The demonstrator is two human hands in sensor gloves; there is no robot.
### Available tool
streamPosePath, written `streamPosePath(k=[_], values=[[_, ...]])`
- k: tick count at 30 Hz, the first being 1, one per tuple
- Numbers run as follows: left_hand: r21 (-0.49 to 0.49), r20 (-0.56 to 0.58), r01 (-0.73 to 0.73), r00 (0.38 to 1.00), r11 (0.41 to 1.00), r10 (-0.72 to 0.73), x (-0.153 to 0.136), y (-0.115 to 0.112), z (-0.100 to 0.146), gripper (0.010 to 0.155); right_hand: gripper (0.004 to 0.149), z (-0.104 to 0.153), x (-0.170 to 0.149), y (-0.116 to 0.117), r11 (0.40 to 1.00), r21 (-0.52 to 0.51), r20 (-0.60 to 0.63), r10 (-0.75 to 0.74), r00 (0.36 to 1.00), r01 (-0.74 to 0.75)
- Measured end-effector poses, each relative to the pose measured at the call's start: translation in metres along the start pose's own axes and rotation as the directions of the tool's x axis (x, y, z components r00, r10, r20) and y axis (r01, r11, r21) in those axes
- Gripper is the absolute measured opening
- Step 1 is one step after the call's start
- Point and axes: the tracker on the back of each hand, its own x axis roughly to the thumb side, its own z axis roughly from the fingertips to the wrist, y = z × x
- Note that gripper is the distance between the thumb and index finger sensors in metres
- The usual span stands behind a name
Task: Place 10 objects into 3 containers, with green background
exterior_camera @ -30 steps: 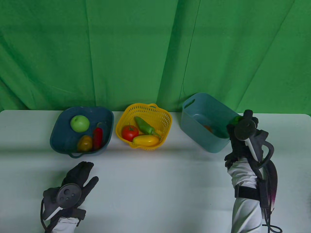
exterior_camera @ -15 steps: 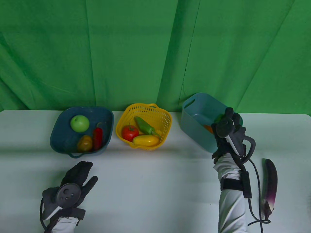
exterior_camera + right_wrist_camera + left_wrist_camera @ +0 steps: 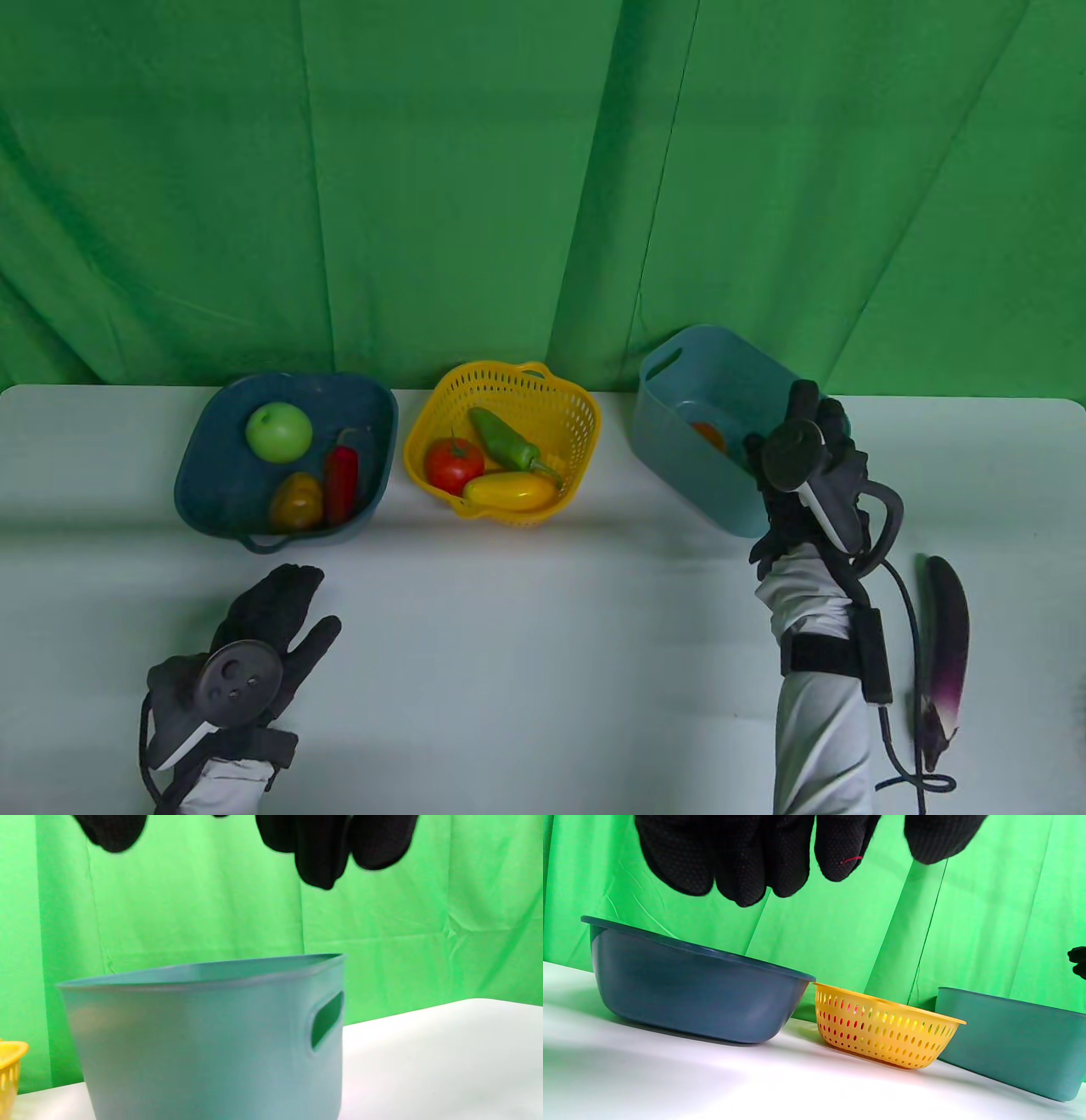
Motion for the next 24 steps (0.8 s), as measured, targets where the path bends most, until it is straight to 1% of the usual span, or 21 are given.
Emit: streamPosePath(k=[5, 7, 9, 11, 16, 24], values=[[0.007, 0.01, -0.005, 1.0, 1.0, 0.005, 0.001, 0.001, 0.0, 0.067, 0.079, 0.012, -0.015, -0.002, 1.0, -0.017, -0.009, 0.004, 1.0, -0.005], [0.013, 0.015, -0.01, 1.0, 1.0, 0.009, 0.002, 0.002, 0.0, 0.067, 0.078, 0.018, -0.022, -0.001, 1.0, -0.017, -0.014, -0.007, 1.0, 0.007], [0.015, 0.019, -0.013, 1.0, 1.0, 0.012, 0.003, 0.002, 0.0, 0.067, 0.078, 0.026, -0.031, 0.002, 0.999, -0.046, -0.011, -0.016, 1.0, 0.016], [0.014, 0.023, -0.015, 1.0, 1.0, 0.015, 0.003, 0.002, 0.0, 0.067, 0.077, 0.033, -0.038, 0.006, 0.999, -0.052, -0.021, -0.017, 1.0, 0.016], [0.009, 0.034, -0.018, 0.999, 1.0, 0.018, 0.005, 0.001, 0.0, 0.067, 0.078, 0.047, -0.058, 0.021, 1.0, -0.025, -0.074, 0.005, 0.997, -0.007], [0.004, 0.038, -0.024, 0.999, 1.0, 0.024, 0.005, -0.002, -0.001, 0.067, 0.08, 0.062, -0.096, 0.048, 0.995, 0.058, -0.166, 0.093, 0.982, -0.084]])
